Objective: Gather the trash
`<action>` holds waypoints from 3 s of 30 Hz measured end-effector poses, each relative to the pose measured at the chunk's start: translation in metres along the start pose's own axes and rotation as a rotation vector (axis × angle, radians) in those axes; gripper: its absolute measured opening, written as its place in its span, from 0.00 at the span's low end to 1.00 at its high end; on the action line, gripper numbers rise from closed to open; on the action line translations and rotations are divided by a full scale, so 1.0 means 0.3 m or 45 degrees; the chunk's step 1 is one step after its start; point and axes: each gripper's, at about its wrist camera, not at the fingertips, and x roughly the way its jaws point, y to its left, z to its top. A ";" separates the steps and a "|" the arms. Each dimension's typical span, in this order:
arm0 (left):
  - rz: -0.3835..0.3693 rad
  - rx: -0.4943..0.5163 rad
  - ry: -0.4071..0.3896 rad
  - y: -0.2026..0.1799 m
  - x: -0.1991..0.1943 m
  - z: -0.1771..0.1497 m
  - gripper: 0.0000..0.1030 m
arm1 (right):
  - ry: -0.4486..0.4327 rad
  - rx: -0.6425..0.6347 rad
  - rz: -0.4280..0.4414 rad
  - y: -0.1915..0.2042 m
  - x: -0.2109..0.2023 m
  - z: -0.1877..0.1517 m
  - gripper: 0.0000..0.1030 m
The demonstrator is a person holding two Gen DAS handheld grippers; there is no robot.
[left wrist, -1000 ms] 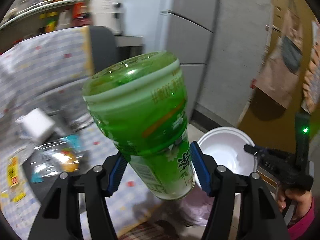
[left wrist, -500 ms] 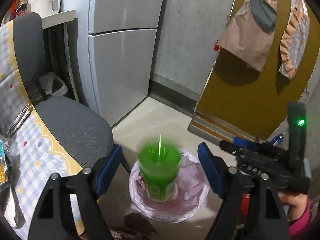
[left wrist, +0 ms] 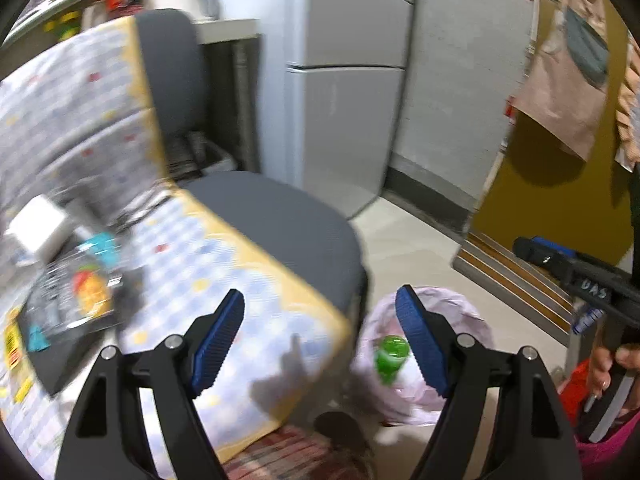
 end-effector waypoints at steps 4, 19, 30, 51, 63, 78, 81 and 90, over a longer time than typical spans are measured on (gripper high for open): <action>0.089 -0.087 -0.033 0.123 -0.078 -0.035 0.74 | 0.010 -0.081 0.096 0.130 0.021 0.031 0.45; 0.487 -0.451 -0.088 0.640 -0.346 -0.210 0.74 | 0.092 -0.454 0.425 0.767 0.169 0.082 0.58; 0.659 -0.641 -0.019 0.905 -0.347 -0.344 0.74 | 0.222 -0.587 0.509 1.031 0.414 0.036 0.72; 0.624 -0.598 0.111 0.927 -0.187 -0.366 0.71 | 0.277 -0.605 0.715 1.143 0.579 0.030 0.28; 0.622 -0.564 0.036 0.870 -0.279 -0.362 0.71 | 0.045 -0.520 0.728 0.984 0.294 0.111 0.02; 0.467 -0.167 0.103 0.699 -0.065 -0.264 0.78 | 0.158 -0.384 0.271 0.733 0.389 0.096 0.16; 0.470 -0.107 0.147 0.684 -0.013 -0.263 0.78 | 0.158 -0.365 0.282 0.722 0.389 0.097 0.37; 0.546 -0.038 0.214 0.704 0.092 -0.269 0.79 | 0.164 -0.381 0.329 0.746 0.400 0.091 0.43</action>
